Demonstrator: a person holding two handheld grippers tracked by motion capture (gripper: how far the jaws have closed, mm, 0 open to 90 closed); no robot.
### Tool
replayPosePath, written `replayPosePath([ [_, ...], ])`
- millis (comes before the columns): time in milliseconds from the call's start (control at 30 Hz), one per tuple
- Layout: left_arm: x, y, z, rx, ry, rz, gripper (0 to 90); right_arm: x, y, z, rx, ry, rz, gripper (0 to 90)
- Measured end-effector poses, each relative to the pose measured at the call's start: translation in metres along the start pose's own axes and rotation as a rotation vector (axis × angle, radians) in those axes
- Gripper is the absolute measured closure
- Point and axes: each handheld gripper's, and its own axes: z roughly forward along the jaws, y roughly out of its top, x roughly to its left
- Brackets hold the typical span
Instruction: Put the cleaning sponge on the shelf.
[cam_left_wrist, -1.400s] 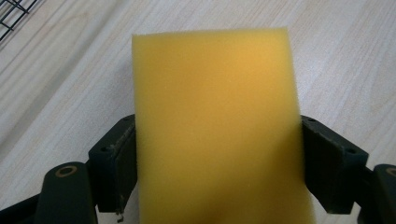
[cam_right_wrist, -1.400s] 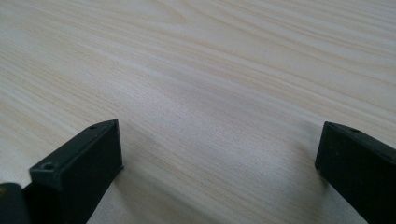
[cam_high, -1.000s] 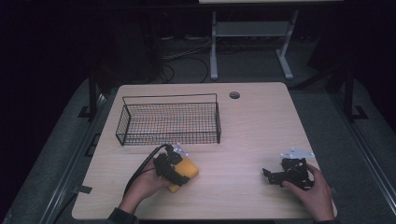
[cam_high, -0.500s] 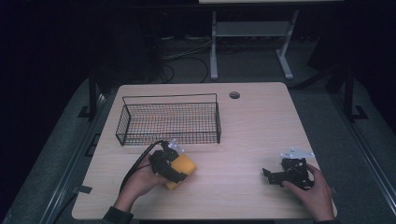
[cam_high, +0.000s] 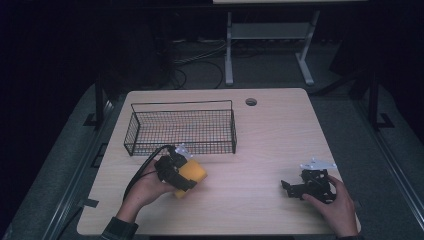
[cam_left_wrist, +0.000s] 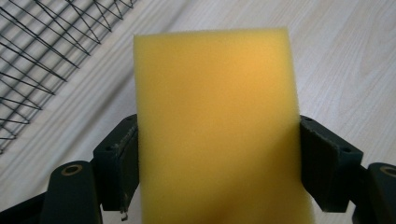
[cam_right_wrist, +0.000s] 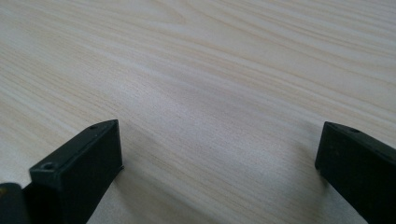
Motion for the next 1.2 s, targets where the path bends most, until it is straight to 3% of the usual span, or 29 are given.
replayPosePath([
  [667, 0.02, 0.017, -0.031, -0.028, 0.034, -0.003, 23.9, 0.0, 0.0, 0.0, -0.001, 0.001, -0.001, 0.0],
  [1200, 0.043, 0.028, -0.049, -0.034, 0.068, -0.031, 23.9, 0.0, 0.0, 0.0, -0.001, -0.001, -0.003, 0.0],
])
